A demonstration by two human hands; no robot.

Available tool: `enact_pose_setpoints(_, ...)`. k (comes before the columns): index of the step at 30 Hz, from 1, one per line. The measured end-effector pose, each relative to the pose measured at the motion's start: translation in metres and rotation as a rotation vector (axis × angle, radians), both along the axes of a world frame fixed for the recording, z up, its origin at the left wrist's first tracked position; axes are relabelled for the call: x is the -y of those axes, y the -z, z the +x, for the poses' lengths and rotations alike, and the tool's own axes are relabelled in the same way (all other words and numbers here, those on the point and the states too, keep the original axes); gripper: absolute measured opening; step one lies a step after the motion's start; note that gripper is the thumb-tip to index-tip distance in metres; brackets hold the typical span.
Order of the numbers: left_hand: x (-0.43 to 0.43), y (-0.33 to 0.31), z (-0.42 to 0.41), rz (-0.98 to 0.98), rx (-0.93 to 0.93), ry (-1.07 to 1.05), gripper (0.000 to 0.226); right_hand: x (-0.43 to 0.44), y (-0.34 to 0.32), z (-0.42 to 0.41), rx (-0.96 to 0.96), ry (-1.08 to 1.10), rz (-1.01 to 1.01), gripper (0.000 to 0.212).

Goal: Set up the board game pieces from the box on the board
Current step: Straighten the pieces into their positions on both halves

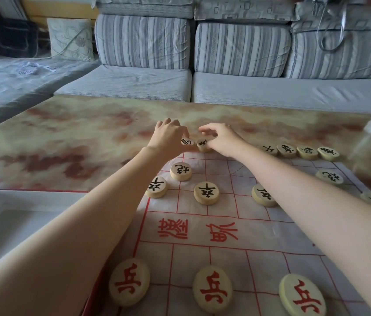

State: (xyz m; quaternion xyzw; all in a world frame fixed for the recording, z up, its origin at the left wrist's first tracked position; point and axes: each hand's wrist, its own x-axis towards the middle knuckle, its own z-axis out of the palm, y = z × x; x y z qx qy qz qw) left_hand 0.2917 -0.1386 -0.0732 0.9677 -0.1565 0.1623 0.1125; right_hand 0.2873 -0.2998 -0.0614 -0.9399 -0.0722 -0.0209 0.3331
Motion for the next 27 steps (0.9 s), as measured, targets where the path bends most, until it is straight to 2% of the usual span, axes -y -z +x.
enact_pose_setpoints(1,0.000,-0.001,-0.001,-0.028,-0.024,0.007,0.052,0.001,0.001,-0.001,0.005,0.014,0.014,0.043)
enact_pose_setpoints(3,-0.001,-0.004,0.000,-0.039,-0.074,0.057,0.052,0.004,0.001,-0.001,0.029,0.032,-0.054,0.047)
enact_pose_setpoints(9,-0.014,-0.010,-0.002,0.002,-0.145,0.158,0.037,0.000,0.000,-0.005,0.073,0.106,-0.192,0.045)
enact_pose_setpoints(14,-0.013,-0.011,-0.003,0.106,-0.072,0.144,0.032,-0.001,-0.006,-0.010,0.043,0.021,-0.175,0.048)
enact_pose_setpoints(20,-0.003,-0.006,-0.001,0.301,0.045,0.014,0.054,-0.002,-0.004,-0.010,0.046,-0.023,-0.131,0.052)
enact_pose_setpoints(24,-0.001,-0.008,-0.001,0.175,0.042,0.027,0.060,-0.001,-0.001,-0.006,0.068,0.027,-0.144,0.059)
enact_pose_setpoints(27,-0.007,-0.009,0.000,0.097,-0.049,0.103,0.054,-0.003,-0.001,-0.005,0.106,0.004,-0.290,0.062)
